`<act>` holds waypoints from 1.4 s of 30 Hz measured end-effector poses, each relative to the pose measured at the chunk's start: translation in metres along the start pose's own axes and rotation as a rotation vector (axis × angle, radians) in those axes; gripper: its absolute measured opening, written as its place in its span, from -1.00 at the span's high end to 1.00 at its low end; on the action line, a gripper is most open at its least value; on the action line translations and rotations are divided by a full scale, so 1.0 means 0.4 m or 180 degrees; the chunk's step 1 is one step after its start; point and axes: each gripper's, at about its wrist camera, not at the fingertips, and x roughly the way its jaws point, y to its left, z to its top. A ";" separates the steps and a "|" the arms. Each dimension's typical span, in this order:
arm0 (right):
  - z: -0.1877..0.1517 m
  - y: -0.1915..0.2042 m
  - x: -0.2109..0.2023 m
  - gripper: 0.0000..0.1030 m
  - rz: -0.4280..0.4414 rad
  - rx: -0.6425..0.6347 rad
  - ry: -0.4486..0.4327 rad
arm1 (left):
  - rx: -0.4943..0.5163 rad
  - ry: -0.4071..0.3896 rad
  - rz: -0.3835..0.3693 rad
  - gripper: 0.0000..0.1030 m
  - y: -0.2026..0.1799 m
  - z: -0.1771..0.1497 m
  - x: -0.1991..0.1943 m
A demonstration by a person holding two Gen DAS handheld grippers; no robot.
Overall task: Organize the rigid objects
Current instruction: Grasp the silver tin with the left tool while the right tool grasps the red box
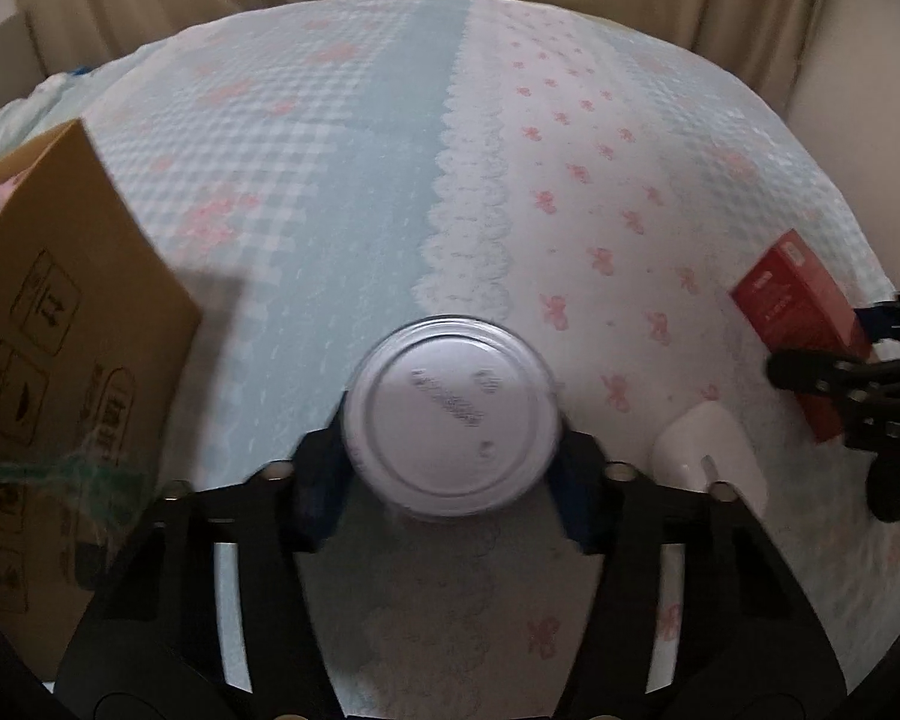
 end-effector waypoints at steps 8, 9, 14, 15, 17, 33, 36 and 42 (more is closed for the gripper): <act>-0.008 0.012 0.000 0.25 0.0000 -0.0067 -0.0039 | -0.0051 0.0011 -0.0022 0.02 0.000 0.003 -0.006; -0.007 0.013 -0.001 0.25 -0.0005 -0.0060 -0.0040 | -0.0049 0.0010 -0.0038 0.02 -0.001 0.003 -0.009; -0.007 0.015 -0.025 0.27 0.0017 0.0084 -0.0038 | -0.0028 -0.0020 -0.0061 0.02 -0.004 0.005 -0.041; -0.010 0.016 -0.025 0.27 0.0028 0.0117 -0.0042 | -0.0035 -0.0032 -0.0070 0.02 -0.004 0.009 -0.055; -0.011 0.014 -0.047 0.27 0.0058 0.0215 -0.0050 | -0.0045 -0.0058 -0.0072 0.02 -0.003 0.020 -0.085; 0.008 0.115 -0.538 0.27 0.0084 0.0816 -0.0386 | -0.0138 -0.0304 -0.0294 0.02 0.113 0.158 -0.598; 0.010 0.163 -0.633 0.27 0.0152 0.0812 -0.0463 | -0.0104 -0.0288 -0.0346 0.02 0.165 0.174 -0.696; 0.022 0.264 -0.756 0.27 0.0351 0.0869 -0.0605 | -0.0021 -0.0349 -0.0312 0.02 0.311 0.206 -0.816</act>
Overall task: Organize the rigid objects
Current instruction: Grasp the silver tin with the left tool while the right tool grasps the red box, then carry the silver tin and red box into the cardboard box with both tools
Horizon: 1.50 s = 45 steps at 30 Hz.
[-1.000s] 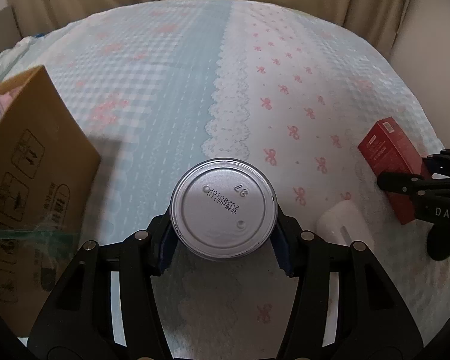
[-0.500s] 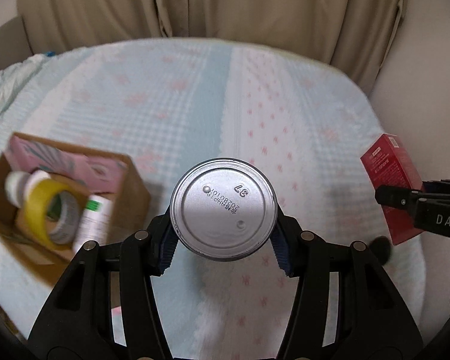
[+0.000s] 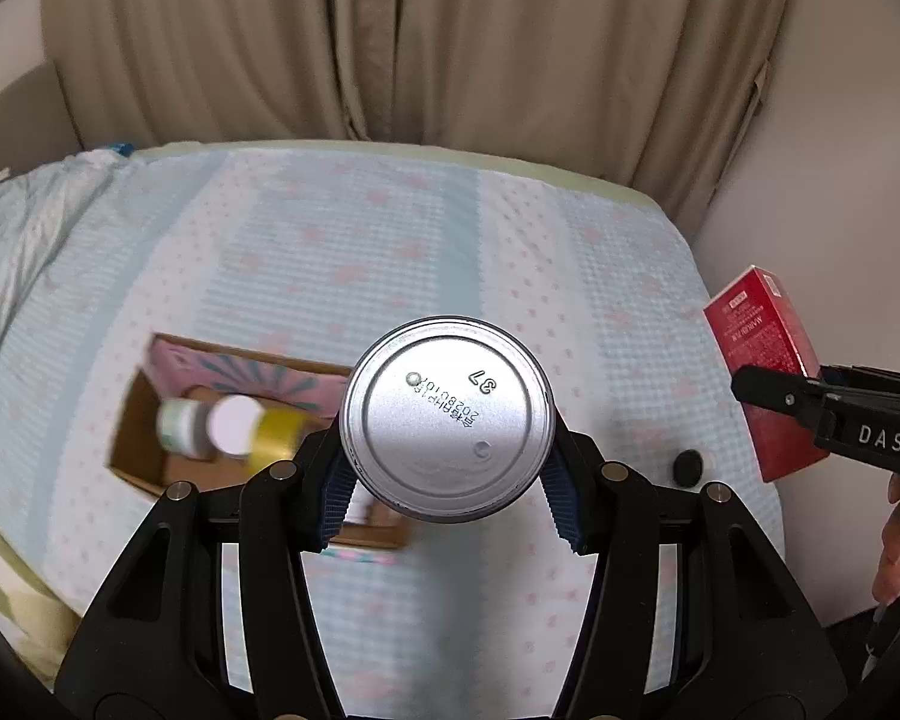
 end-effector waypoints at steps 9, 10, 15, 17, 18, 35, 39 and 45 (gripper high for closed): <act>0.011 0.215 -0.003 0.27 0.0089 -0.0007 -0.0093 | -0.0073 0.0095 -0.0063 0.02 0.291 0.047 -0.032; 0.012 0.239 0.005 0.27 0.0051 0.0015 -0.0081 | -0.0077 0.0121 -0.0085 0.02 0.324 0.052 -0.028; 0.016 0.336 0.062 0.27 0.0127 0.0323 0.0031 | 0.0014 0.0261 -0.0162 0.02 0.491 0.065 0.009; 0.015 0.373 0.096 0.27 0.0119 0.0493 0.0069 | 0.0052 0.0338 -0.0181 0.02 0.536 0.067 0.029; 0.013 0.389 0.109 0.27 0.0111 0.0558 0.0090 | 0.0079 0.0390 -0.0193 0.02 0.561 0.067 0.042; -0.017 0.527 0.397 0.27 -0.0059 0.0927 0.0560 | 0.0360 0.1016 -0.0363 0.02 0.718 -0.029 0.332; -0.037 0.504 0.504 0.27 -0.0070 0.1010 0.0683 | 0.0464 0.1093 -0.0397 0.02 0.709 -0.067 0.396; -0.052 0.495 0.601 0.27 -0.0066 0.1027 0.0828 | 0.0656 0.1222 -0.0397 0.02 0.692 -0.103 0.457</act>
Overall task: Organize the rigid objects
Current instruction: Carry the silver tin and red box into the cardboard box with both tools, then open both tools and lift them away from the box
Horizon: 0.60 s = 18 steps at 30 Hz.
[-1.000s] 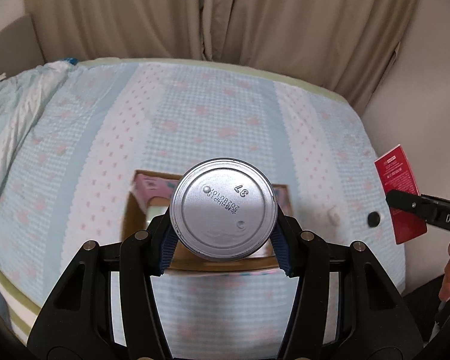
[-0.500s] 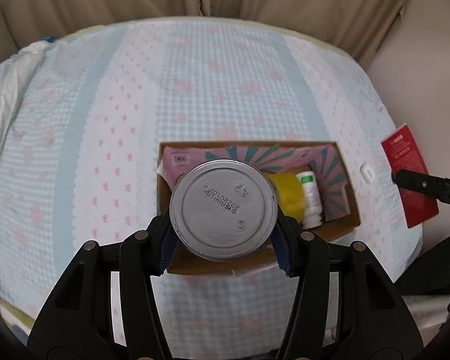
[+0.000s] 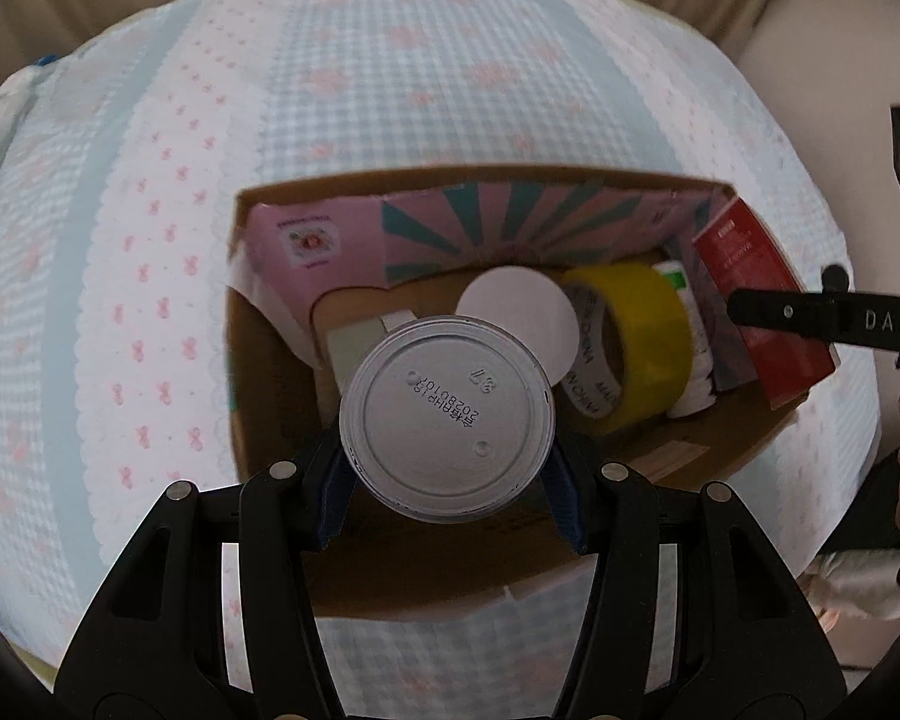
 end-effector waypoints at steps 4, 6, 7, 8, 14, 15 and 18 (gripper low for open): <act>-0.001 0.000 0.026 0.27 0.0046 0.0025 0.0082 | 0.0126 0.0032 0.0033 0.02 -0.011 -0.001 0.008; 0.000 0.002 0.035 0.26 0.0060 0.0004 0.0108 | 0.0209 0.0040 0.0072 0.02 -0.019 0.000 0.011; 0.002 0.003 0.040 0.26 0.0074 0.0005 0.0110 | 0.0247 0.0052 0.0112 0.02 -0.022 0.001 0.014; 0.005 0.005 0.043 0.26 0.0082 0.0015 0.0105 | 0.0280 0.0072 0.0136 -0.07 -0.025 0.001 0.018; 0.021 0.004 0.033 -0.97 0.0127 0.0096 -0.0072 | 0.0375 -0.0032 0.0102 -1.00 -0.032 0.006 0.002; 0.020 0.006 0.029 -1.00 0.0075 0.0052 -0.0095 | 0.0374 -0.0028 0.0113 -1.00 -0.029 0.005 0.001; 0.012 0.008 0.022 -1.00 0.0072 0.0036 -0.0097 | 0.0313 -0.0022 0.0105 -1.00 -0.017 0.002 -0.004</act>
